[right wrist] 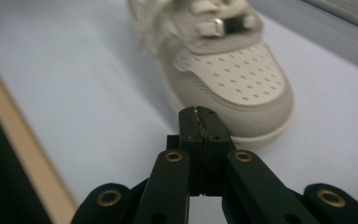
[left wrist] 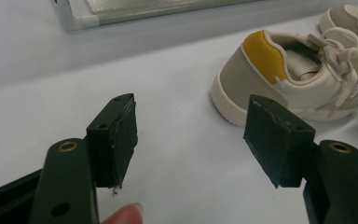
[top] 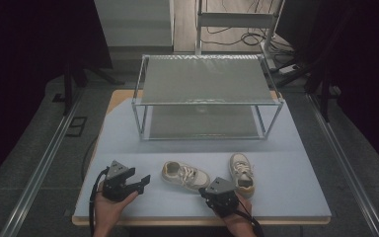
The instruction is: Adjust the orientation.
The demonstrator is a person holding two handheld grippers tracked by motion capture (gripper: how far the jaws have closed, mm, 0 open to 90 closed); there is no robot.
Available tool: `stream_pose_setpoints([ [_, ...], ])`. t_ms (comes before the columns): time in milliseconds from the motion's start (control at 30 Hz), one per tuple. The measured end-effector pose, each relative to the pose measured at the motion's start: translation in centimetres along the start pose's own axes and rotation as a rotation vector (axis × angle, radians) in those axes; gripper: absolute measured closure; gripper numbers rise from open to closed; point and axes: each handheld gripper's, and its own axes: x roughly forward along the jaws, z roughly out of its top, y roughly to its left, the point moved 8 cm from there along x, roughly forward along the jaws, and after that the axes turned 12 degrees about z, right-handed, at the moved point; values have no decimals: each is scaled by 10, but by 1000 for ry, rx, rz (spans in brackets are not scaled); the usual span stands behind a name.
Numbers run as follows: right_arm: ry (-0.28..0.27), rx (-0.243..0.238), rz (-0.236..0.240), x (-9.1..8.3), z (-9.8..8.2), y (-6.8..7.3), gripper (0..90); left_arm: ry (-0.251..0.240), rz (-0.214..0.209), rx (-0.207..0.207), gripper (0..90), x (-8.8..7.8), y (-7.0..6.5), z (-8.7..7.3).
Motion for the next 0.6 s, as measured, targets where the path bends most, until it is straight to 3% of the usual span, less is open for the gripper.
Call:
stream_pose_setpoints([
  [133,-4,14,7,0,1,-2,897,3,-3,-1,342,1,-1,0],
  [367,21,23,-93,5,6,-12,896,2,-12,3,338,-2,-4,1],
  [600,32,48,-127,11,13,-25,895,3,-16,-14,338,-2,0,0],
])
